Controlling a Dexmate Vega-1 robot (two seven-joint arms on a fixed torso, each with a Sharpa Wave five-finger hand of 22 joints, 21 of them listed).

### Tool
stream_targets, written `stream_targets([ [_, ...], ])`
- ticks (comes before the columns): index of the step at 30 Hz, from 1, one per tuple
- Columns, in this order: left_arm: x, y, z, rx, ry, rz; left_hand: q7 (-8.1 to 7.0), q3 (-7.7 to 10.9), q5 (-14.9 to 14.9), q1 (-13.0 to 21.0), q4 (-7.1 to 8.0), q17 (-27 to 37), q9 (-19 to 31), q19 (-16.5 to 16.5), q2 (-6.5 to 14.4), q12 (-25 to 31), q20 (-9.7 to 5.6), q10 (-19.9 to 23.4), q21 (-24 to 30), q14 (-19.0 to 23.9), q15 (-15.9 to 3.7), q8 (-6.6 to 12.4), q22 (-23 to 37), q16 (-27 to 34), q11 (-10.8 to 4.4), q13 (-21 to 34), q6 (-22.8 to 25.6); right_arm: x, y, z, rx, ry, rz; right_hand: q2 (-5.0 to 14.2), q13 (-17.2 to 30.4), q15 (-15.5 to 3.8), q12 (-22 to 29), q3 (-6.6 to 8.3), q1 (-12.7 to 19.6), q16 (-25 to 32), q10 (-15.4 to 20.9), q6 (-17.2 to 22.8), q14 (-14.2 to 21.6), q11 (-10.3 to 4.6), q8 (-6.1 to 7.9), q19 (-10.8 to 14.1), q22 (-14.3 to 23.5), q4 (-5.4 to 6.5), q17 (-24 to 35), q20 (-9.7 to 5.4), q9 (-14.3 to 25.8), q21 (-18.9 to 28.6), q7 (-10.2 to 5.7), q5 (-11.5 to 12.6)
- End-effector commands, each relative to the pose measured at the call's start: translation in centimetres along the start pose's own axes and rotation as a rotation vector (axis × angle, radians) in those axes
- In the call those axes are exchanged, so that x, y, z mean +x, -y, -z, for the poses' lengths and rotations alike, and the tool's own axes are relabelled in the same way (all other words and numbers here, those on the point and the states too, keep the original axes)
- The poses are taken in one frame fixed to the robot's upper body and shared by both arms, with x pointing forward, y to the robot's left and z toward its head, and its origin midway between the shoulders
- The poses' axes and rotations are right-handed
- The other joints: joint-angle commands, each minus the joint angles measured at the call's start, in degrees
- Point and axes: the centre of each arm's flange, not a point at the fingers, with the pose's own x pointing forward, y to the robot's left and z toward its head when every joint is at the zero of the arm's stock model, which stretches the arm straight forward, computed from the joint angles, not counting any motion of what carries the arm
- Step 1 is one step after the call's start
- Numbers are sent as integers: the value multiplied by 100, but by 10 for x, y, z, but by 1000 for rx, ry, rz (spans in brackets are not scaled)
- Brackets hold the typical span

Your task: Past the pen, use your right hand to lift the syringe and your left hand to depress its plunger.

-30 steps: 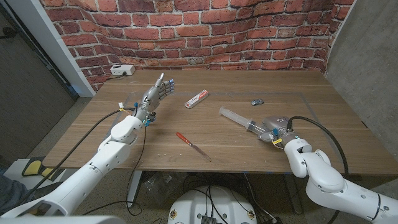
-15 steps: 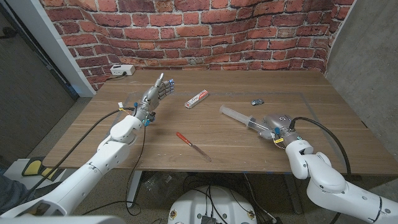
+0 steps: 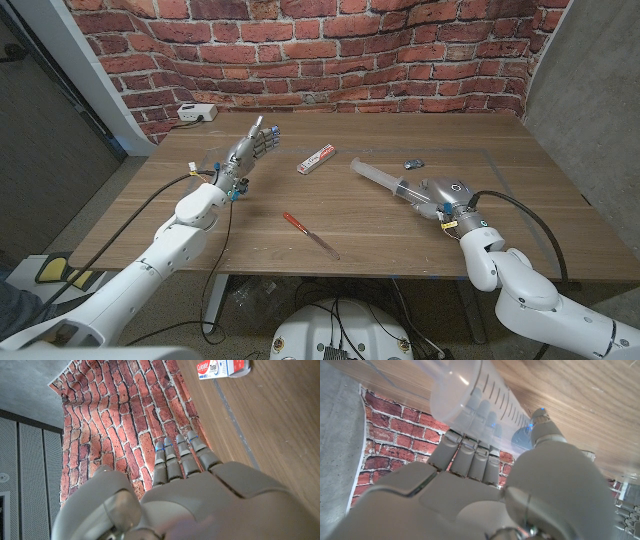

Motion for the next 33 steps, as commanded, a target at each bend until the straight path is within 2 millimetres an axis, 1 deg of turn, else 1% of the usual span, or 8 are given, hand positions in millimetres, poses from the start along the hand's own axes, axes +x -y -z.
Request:
stream_targets([
  [1,3,-1,-1,5,-1,7,-13,-11,2,-21,39,18,35,28,13,-32,21,48,3,42,20,-2,12,-19,26,21,61,-1,2,4,134,17,108,1084,16,-527,-33,323,781,-13,456,847,229,-420,-31,-23,18,360,6,-393,15,41,-881,-10],
  [12,9,-2,-8,32,17,14,-11,-16,2,-16,40,17,35,-6,15,-45,14,25,-16,10,0,-8,12,-33,-2,21,58,6,11,1,270,42,212,1099,17,-535,-56,332,770,-11,502,863,285,-404,-52,10,27,393,6,-396,32,99,-886,-4],
  [20,13,7,-29,98,72,36,-14,-24,4,6,32,15,35,-130,15,-89,-11,-90,-66,-132,10,-56,12,-77,6,21,-57,13,16,-7,274,66,239,1092,17,-534,-74,339,776,-15,516,874,306,-408,-61,16,30,394,4,-397,39,124,-890,-4],
  [22,13,10,-35,108,93,46,-18,-26,5,12,30,15,35,-163,13,-99,-16,-126,-77,-165,2,-66,12,-84,21,22,-87,14,17,-8,274,71,241,1094,17,-535,-83,342,775,-15,516,858,316,-436,-73,13,30,398,4,-397,42,132,-899,-3],
  [23,13,11,-38,113,104,50,-13,-28,5,16,28,15,35,-176,12,-105,-12,-148,-81,-184,5,-66,12,-87,-11,22,-92,15,17,-9,275,72,245,1095,17,-536,-87,343,776,-14,510,854,320,-438,-76,15,31,399,4,-396,43,135,-896,-3],
  [24,13,13,-41,117,115,53,-13,-29,5,17,28,15,36,-197,12,-108,-10,-159,-88,-195,7,-67,12,-89,-9,22,-96,15,18,-10,278,72,248,1100,18,-536,-99,346,774,-14,510,846,334,-395,-86,33,33,407,4,-397,49,156,-891,-2],
  [27,13,17,-49,139,145,66,-13,-33,6,20,27,15,36,-258,10,-111,-13,-181,-108,-247,-2,-70,13,-100,4,22,-110,17,20,-11,283,77,258,1101,18,-538,-106,351,776,-15,516,854,345,-417,-88,45,34,410,3,-398,53,171,-875,-1],
  [33,17,25,-59,178,178,84,-57,-57,10,21,29,16,36,-388,-6,-145,-40,-349,-133,-403,-1,-105,15,-115,-2,23,-248,20,21,-16,284,86,263,1092,18,-537,-116,357,781,-19,537,869,362,-409,-93,52,34,409,2,-398,60,193,-854,-2],
])
